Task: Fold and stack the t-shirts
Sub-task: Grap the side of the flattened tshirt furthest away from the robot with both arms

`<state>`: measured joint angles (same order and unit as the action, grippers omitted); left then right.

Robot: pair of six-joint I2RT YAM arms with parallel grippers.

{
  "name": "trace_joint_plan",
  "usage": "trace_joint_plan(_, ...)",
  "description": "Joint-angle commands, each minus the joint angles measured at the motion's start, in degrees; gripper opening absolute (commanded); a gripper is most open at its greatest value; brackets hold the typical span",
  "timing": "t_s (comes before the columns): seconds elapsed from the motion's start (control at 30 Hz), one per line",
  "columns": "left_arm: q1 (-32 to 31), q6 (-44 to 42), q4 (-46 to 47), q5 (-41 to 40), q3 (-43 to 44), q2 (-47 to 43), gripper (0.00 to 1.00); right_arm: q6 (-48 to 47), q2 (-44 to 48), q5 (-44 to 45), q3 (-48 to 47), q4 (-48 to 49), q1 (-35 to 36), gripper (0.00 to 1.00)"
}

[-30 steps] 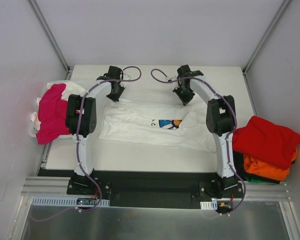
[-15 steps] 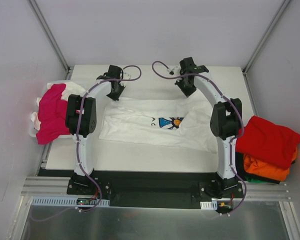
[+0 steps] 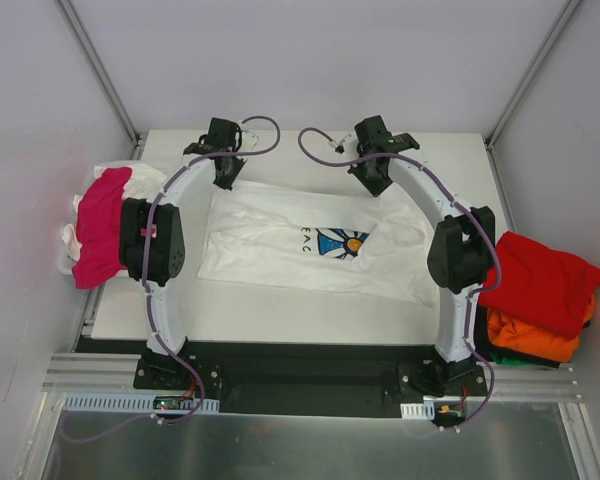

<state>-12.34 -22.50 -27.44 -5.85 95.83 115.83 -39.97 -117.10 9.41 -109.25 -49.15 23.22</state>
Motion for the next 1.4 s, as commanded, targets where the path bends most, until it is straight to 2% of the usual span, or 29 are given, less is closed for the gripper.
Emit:
trace_joint_plan(0.0,-0.3,-1.9,-1.9,-2.9,-0.3,-6.7,0.00,-1.0,5.4,5.1,2.6,-1.6,0.3,0.01)
trace_joint_plan(0.2,-0.3,-2.1,-1.8,-4.4,2.1,-6.7,0.00,-3.1,4.2,12.4,2.1,1.1,0.2,0.01)
trace_joint_plan(0.53,-0.2,-2.6,-1.8,-6.3,4.9,-3.1,0.00,-4.8,0.6,17.5,-2.9,5.4,-1.1,0.01)
trace_joint_plan(0.9,-0.1,-2.9,-1.7,-8.5,3.3,-5.7,0.00,-6.3,5.9,22.9,-0.5,6.8,-1.2,0.01)
trace_joint_plan(1.17,0.0,-2.8,-1.8,-10.1,4.1,-6.2,0.00,-8.4,4.6,25.9,-4.2,7.7,-2.3,0.01)
trace_joint_plan(1.37,0.0,-3.4,-1.8,-10.6,2.4,-8.6,0.00,-7.5,6.3,25.7,-3.5,6.6,-1.9,0.01)
